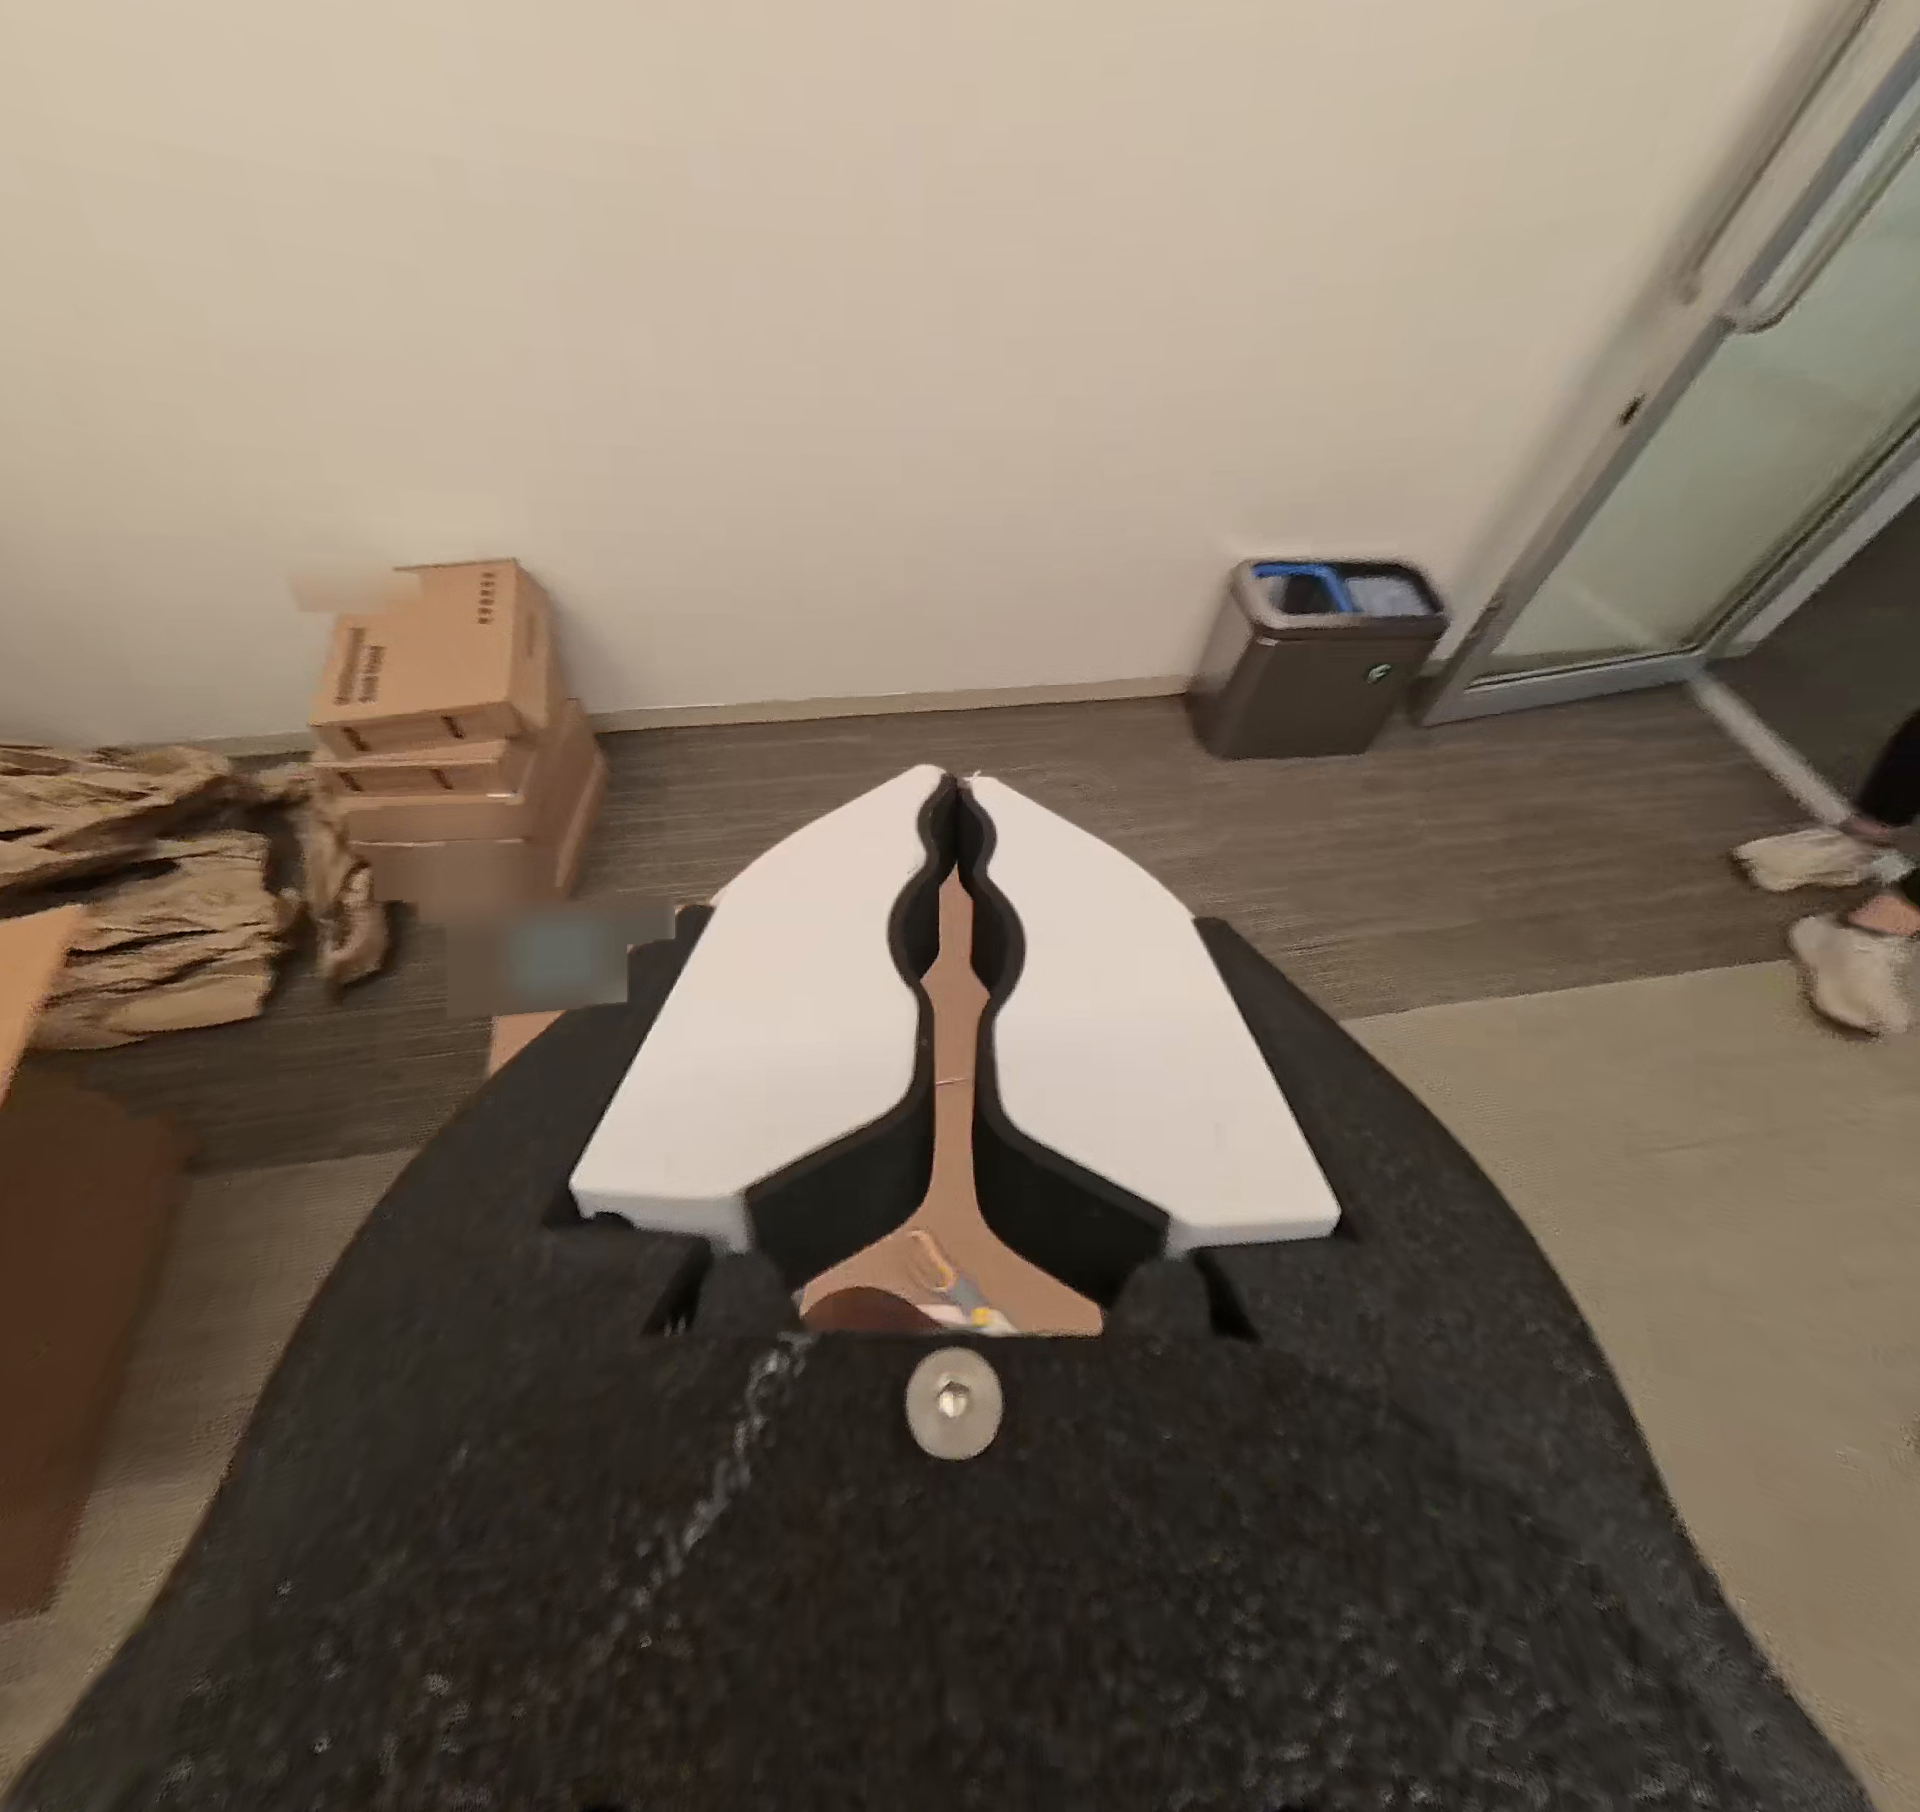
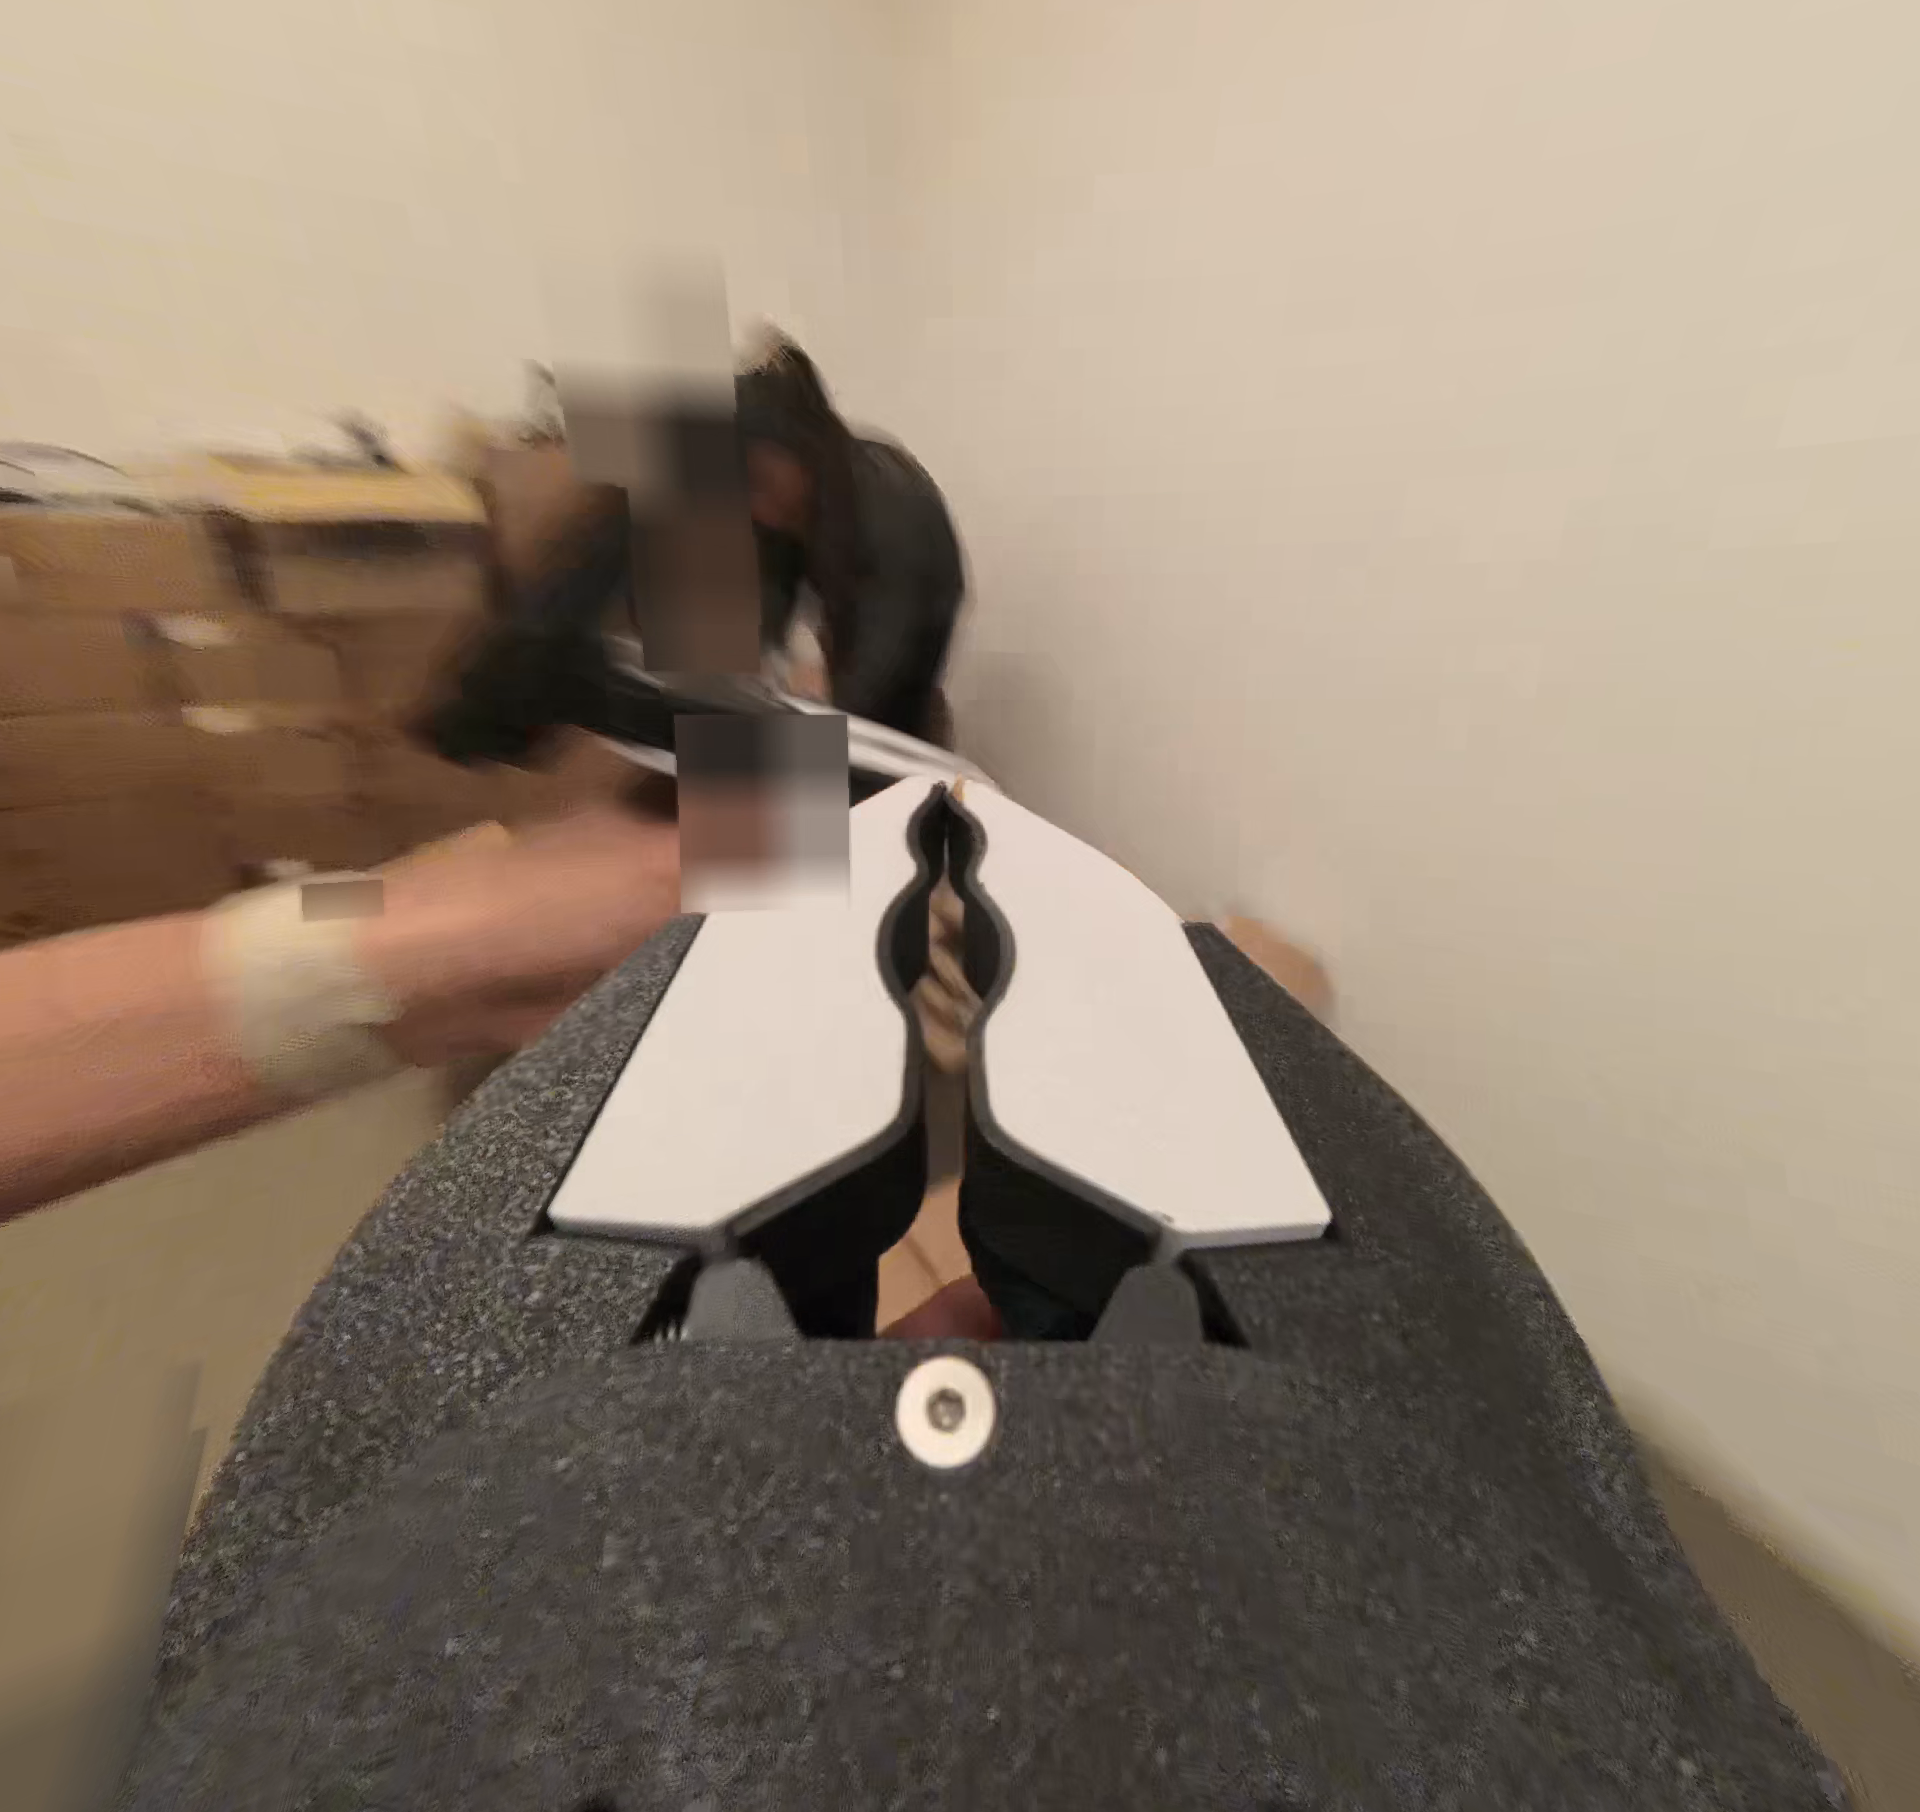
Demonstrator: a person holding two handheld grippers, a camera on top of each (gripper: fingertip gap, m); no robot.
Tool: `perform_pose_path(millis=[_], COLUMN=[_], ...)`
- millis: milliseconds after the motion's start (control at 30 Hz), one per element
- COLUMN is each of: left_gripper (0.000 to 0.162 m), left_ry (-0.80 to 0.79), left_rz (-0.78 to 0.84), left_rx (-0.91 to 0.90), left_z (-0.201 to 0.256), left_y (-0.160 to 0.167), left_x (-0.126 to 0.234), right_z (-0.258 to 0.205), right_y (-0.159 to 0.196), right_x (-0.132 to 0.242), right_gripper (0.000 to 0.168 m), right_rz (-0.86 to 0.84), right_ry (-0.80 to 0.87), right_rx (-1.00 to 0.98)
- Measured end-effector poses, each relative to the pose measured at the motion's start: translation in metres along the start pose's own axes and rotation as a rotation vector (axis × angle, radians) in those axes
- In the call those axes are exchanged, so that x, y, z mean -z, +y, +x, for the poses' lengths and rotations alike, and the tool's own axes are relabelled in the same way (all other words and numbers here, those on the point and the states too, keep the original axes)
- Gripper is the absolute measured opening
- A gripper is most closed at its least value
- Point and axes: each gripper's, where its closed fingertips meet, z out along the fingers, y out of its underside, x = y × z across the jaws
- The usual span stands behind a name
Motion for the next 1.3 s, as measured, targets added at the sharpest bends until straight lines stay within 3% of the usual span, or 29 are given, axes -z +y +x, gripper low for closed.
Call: perform_pose_path(millis=[133,233,333,533,833,1300], left_gripper=[0.000,0.000,0.000,0.000,0.000,0.000], left_ry=[-0.006,-0.019,-0.024,-0.048,-0.010,0.132], left_rz=[-0.094,-0.138,-0.138,-0.140,-0.227,-0.261], left_rx=[-0.092,-0.153,-0.166,-0.232,-0.339,-0.435], left_z=[0.006,0.018,0.029,0.040,0.071,0.158], left_y=[0.002,0.006,0.004,0.003,0.024,0.041], left_x=[-0.015,-0.015,-0.011,-0.006,-0.017,-0.045], right_z=[-0.090,-0.144,-0.165,-0.174,-0.151,-0.092], right_y=[-0.075,-0.092,-0.091,-0.077,-0.031,-0.022], right_x=[0.013,0.002,-0.010,-0.018,-0.025,0.003], right_gripper=[0.000,0.000,0.000,0.000,0.000,0.000], right_rz=[0.351,0.379,0.376,0.310,0.103,-0.032], right_ry=[-0.222,-0.334,-0.328,-0.354,-0.205,0.044], right_rx=[0.159,0.282,0.436,0.497,0.855,0.999])
